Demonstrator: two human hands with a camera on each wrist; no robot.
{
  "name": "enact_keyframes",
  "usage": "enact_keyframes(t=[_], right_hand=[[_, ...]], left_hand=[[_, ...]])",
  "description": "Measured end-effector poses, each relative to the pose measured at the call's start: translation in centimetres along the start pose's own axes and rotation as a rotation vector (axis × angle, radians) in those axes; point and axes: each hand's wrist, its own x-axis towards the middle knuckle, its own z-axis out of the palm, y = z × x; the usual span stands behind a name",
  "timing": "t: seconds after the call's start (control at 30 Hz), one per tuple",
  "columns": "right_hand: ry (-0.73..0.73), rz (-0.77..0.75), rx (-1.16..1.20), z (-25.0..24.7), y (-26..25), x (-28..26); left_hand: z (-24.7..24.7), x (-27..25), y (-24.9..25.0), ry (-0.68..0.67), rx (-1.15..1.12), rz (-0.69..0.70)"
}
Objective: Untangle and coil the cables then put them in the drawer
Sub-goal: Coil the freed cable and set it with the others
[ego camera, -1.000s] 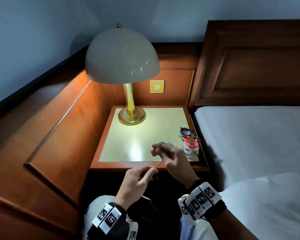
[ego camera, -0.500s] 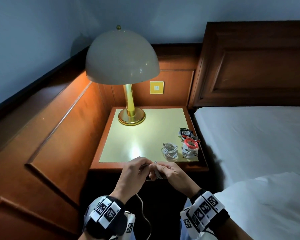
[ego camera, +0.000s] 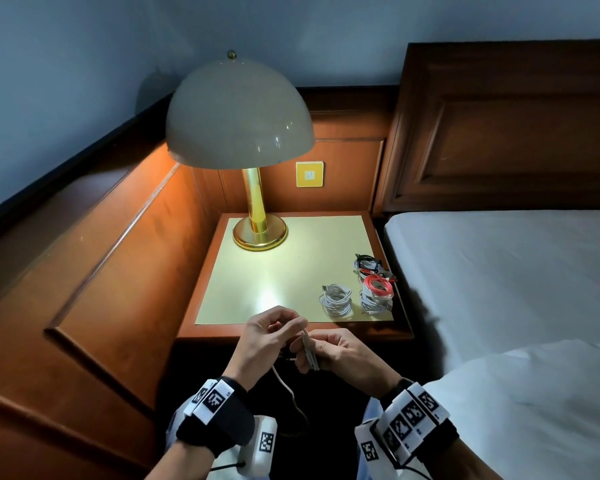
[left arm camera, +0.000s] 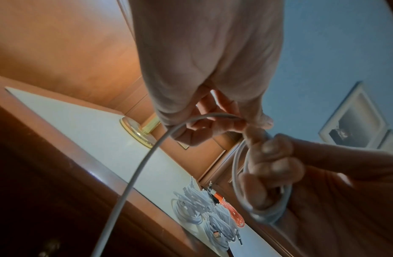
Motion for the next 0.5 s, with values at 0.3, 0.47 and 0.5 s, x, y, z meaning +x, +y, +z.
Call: enact_keyframes(t=[0.3,0.47,0.5], right_hand=[[-0.11,-0.039,0.349,0.7,-0.4,0.3],[-0.068,-0.106,0.365,0.5,-0.8,0.7],[-0.052,-0.124,0.338,0.3,-0.9,0.7]], left_hand=[[1.4,-0.8,-1.2,-0.019,-0.448,-0.191],[1.8,-1.2,-3.6,-0.016,-0.339,-0.146],[2.0,-1.3,-3.8,-0.019,-0.295,-0.137]])
